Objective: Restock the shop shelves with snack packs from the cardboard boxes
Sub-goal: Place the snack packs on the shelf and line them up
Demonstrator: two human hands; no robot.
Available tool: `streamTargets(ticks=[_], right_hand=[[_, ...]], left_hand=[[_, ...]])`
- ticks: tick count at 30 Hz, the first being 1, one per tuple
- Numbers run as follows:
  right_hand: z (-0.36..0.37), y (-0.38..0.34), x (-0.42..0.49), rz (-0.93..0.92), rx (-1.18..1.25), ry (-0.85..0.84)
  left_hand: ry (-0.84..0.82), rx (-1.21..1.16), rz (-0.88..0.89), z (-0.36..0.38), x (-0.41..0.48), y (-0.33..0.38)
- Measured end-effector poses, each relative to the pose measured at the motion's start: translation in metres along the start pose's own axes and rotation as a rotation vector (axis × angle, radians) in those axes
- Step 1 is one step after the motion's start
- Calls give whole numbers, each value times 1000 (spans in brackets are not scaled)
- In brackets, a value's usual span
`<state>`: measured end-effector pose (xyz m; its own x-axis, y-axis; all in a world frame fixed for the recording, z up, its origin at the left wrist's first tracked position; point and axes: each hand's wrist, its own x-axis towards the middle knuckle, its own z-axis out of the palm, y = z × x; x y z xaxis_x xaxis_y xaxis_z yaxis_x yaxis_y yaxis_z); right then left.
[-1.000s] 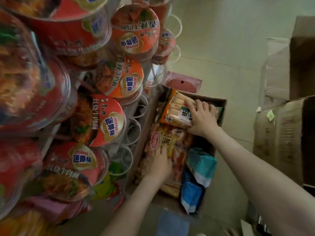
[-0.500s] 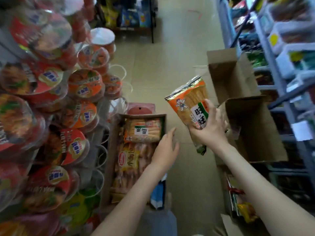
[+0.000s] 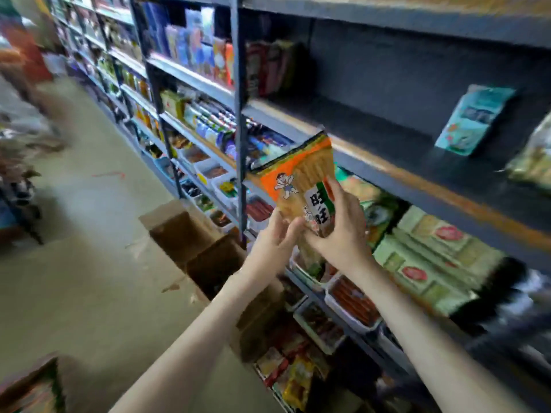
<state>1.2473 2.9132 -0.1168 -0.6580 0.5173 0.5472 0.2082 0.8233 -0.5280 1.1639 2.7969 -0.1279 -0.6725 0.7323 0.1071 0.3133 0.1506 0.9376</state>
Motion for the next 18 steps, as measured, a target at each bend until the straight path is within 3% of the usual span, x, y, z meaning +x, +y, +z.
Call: streamTargets(ticks=[5, 9, 18], right_hand=[[-111, 75, 16, 189, -165, 196], [-169, 116, 28, 344, -243, 263], [-205, 180, 106, 615, -424, 403]], left_hand=[[-170, 250, 288, 77, 51, 55], [-126, 346, 495, 122, 100, 78], [-284, 526, 736, 180, 207, 127]])
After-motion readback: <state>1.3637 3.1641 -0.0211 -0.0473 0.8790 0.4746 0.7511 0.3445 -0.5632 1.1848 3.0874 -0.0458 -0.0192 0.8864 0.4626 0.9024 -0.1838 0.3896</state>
